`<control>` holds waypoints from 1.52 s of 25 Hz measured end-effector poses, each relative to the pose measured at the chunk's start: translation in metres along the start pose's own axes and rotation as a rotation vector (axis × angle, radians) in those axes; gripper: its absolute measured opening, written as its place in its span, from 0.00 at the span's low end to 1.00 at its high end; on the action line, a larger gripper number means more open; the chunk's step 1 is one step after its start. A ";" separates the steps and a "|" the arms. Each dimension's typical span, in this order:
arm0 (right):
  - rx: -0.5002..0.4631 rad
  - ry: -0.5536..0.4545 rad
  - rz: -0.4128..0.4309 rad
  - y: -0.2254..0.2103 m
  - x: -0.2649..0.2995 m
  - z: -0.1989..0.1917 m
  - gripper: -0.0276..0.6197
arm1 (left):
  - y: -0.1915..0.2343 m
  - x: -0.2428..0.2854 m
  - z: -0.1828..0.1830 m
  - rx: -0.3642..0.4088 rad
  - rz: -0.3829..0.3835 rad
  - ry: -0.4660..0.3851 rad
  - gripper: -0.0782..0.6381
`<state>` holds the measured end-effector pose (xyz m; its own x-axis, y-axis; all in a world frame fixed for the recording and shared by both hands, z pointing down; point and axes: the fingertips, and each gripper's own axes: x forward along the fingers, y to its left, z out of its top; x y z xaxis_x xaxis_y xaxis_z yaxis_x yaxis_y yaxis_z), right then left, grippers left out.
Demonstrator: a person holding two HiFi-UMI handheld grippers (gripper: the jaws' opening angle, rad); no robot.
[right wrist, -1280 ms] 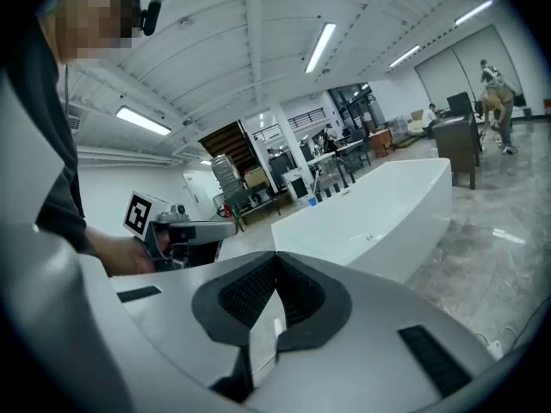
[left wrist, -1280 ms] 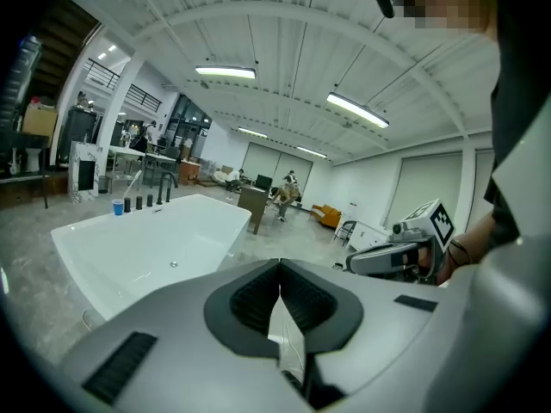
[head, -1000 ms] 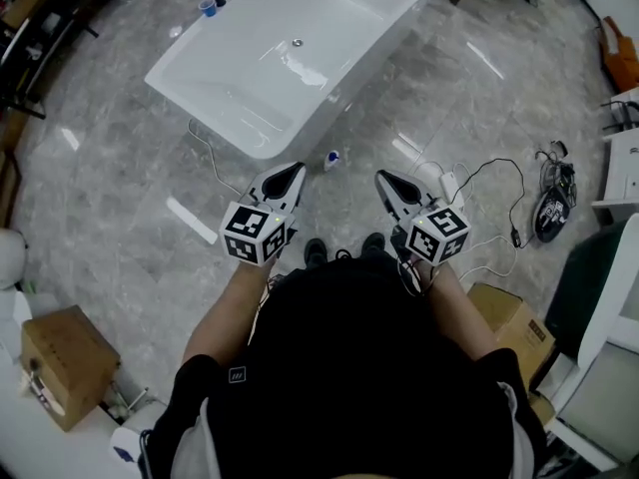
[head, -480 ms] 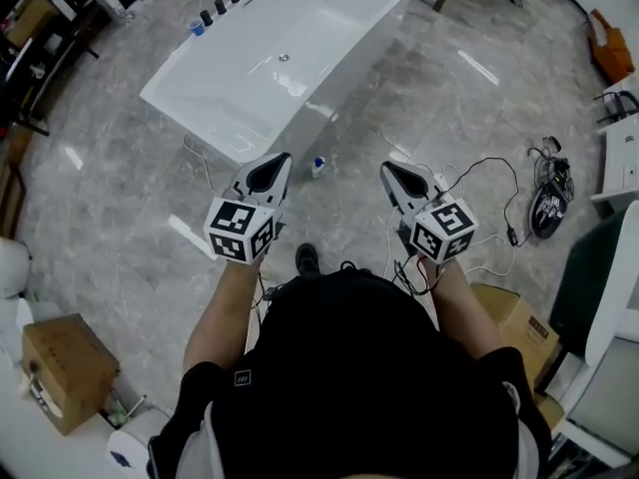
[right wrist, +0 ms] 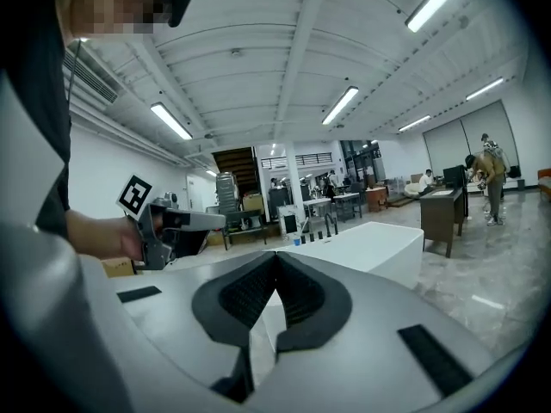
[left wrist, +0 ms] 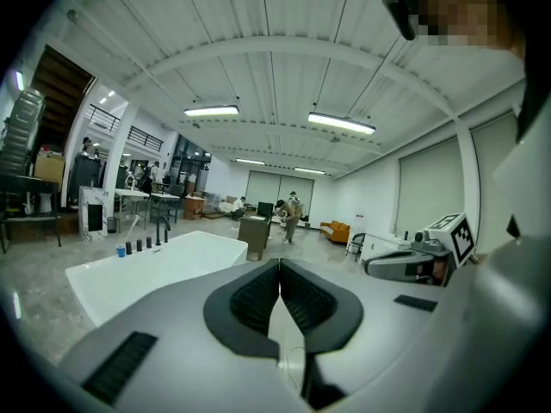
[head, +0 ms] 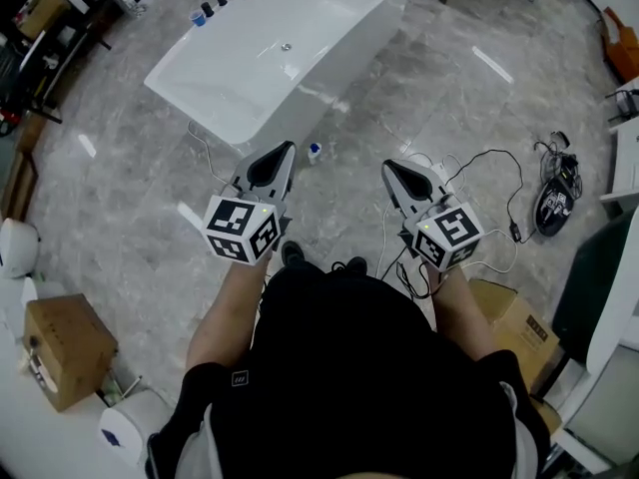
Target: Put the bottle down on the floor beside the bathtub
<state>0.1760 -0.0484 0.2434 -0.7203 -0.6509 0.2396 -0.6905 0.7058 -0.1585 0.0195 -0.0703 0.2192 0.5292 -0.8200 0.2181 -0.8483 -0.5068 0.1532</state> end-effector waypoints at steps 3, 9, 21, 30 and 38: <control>-0.002 -0.025 -0.023 -0.005 -0.007 0.007 0.09 | 0.001 0.002 -0.013 -0.010 0.000 0.025 0.13; -0.041 -0.082 -0.105 -0.032 -0.003 0.042 0.09 | 0.030 0.011 -0.006 0.014 0.001 0.023 0.13; -0.007 -0.182 -0.143 -0.047 0.029 0.087 0.09 | 0.064 0.027 0.036 0.073 0.000 -0.036 0.13; 0.005 -0.202 -0.171 -0.050 0.033 0.090 0.09 | 0.084 0.011 0.041 0.081 0.031 -0.041 0.13; 0.007 -0.187 -0.154 -0.038 0.032 0.080 0.09 | 0.084 -0.007 0.036 0.077 0.045 -0.036 0.13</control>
<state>0.1741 -0.1182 0.1799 -0.6059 -0.7914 0.0804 -0.7930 0.5929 -0.1404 -0.0556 -0.1171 0.1955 0.4909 -0.8507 0.1877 -0.8706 -0.4871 0.0694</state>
